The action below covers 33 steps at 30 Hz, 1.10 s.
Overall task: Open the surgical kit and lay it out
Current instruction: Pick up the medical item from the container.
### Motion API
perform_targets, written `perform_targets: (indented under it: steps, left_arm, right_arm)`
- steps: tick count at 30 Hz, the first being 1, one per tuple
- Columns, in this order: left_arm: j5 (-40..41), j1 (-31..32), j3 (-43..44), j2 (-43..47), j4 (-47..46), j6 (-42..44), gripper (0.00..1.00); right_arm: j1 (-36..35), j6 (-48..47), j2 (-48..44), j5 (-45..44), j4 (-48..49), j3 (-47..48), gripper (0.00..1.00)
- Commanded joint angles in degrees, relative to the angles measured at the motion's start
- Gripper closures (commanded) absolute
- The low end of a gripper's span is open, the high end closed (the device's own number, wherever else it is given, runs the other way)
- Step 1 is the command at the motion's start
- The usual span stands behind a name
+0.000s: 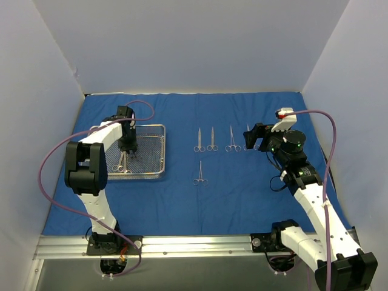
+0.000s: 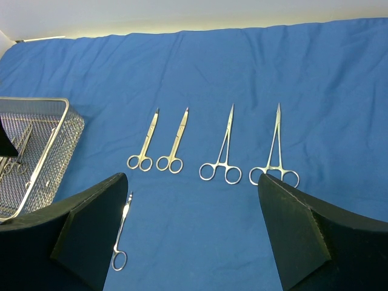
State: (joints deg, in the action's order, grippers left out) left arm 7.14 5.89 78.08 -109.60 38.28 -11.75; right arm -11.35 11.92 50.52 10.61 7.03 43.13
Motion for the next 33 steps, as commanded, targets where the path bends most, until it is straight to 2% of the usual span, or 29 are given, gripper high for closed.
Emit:
perform_targets:
  steps: [1,10,16,22,26,30,33]
  left_arm:
    - [-0.6,-0.4,0.8,-0.6,-2.4,1.6,0.66]
    - [-1.2,-0.8,1.2,-2.5,-2.4,1.2,0.69]
    - [-2.0,-0.5,1.2,-3.7,-2.6,0.6,0.65]
    - [-2.1,0.7,1.3,-4.7,-2.5,-0.4,0.66]
    - [-2.2,1.6,1.7,-5.9,-2.2,-0.9,0.73]
    - [-3.5,1.6,2.2,-7.1,-2.1,-1.2,0.89]
    - [-3.9,1.6,2.6,-7.6,-1.7,-1.0,0.96]
  right_arm:
    - [-0.4,-0.8,0.0,0.6,1.7,0.6,0.16]
    - [-0.4,-0.8,0.3,0.7,1.6,0.6,0.16]
    - [-0.4,-0.8,0.3,0.6,1.6,0.5,0.16]
    - [-0.4,-0.8,0.3,0.6,1.7,0.5,0.16]
    - [-0.4,-0.8,0.4,0.6,1.7,0.5,0.16]
    - [-0.4,-0.8,0.4,0.7,1.7,0.5,0.16]
    - [-0.4,-0.8,0.4,0.8,1.7,0.6,0.16]
